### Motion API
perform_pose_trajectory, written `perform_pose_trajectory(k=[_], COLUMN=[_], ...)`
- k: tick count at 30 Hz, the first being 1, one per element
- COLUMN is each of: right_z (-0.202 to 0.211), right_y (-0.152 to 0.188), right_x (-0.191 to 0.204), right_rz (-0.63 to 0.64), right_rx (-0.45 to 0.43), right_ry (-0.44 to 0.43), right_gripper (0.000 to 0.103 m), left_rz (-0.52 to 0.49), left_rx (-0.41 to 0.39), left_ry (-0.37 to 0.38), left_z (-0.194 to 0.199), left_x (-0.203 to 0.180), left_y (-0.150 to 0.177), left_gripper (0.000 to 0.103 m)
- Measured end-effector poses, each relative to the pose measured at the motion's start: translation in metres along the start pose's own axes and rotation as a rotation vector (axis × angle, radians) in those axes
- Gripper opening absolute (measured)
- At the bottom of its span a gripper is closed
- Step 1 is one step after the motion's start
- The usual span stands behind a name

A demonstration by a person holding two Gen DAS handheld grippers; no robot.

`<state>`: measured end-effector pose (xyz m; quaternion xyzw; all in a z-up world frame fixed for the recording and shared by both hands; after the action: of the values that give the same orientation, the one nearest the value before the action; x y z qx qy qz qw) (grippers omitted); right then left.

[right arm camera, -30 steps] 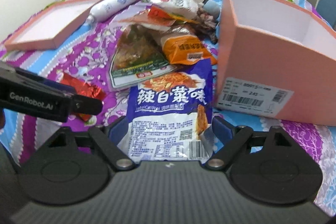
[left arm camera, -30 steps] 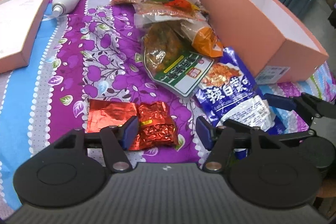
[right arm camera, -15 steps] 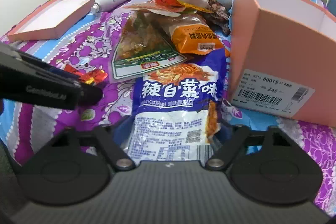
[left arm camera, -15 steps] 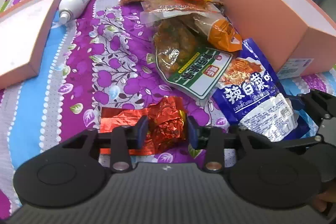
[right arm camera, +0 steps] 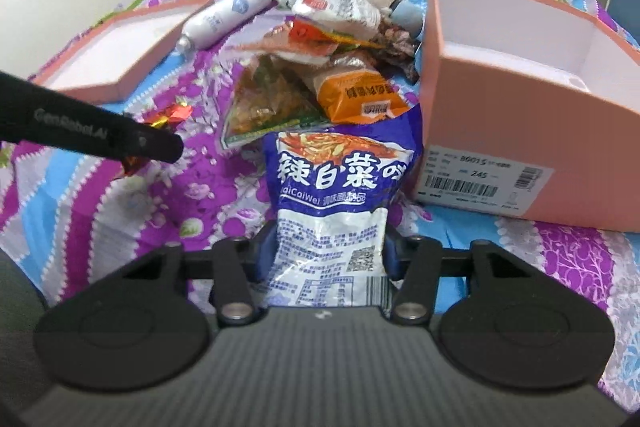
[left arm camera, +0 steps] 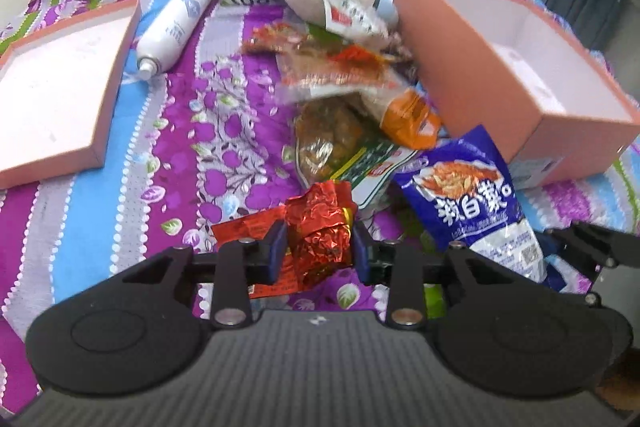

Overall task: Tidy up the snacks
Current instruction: 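Carry both snacks over the pink shoebox and open both grippers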

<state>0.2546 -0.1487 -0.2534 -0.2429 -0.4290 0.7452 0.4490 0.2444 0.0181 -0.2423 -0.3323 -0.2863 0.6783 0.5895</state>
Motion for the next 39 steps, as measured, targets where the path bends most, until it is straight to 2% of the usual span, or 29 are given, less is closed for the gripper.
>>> perform_pose_trajectory(k=[10,17,24,32,39], right_z=[0.041,0.064,0.083,0.098,0.081], right_y=[-0.048,-0.093,-0.144,-0.192,-0.198], right_x=[0.005,-0.009,-0.032,-0.071,-0.127], right_rz=[-0.037,-0.051,-0.032,-0.009,-0.03], right_rx=[-0.11,-0.204,-0.31,-0.405,-0.392], right_ry=[-0.002,0.021,0.07,0.14,0.224], right_gripper=[0.053,0.053,0.053,0.053,0.053], left_rz=[0.05,0.061,0.045,0.032,0.04], left_rx=[-0.121,-0.211,-0.292,-0.361,-0.337], left_ry=[0.014,0.041,0.098,0.184,0.258], left_z=[0.048,0.08,0.102,0.104,0.067], left_x=[-0.007,-0.017,-0.043,-0.088,-0.138], left_y=[-0.057,-0.104,-0.149,-0.196,-0.216], left_gripper=[0.039,0.039,0.039,0.039,0.039])
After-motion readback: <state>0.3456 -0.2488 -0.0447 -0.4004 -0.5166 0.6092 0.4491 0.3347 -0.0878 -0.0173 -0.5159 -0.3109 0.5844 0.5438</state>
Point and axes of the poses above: each gripper's, at about its wrist camera, not at the fingertips, and z roughly against the way its jaws point, x to its left, y to its underside, the point moved 9 cm from there along -z, roughly the way its jaws point, and after that the axes turned 15 degrees about -x, right-handed, at the moved point
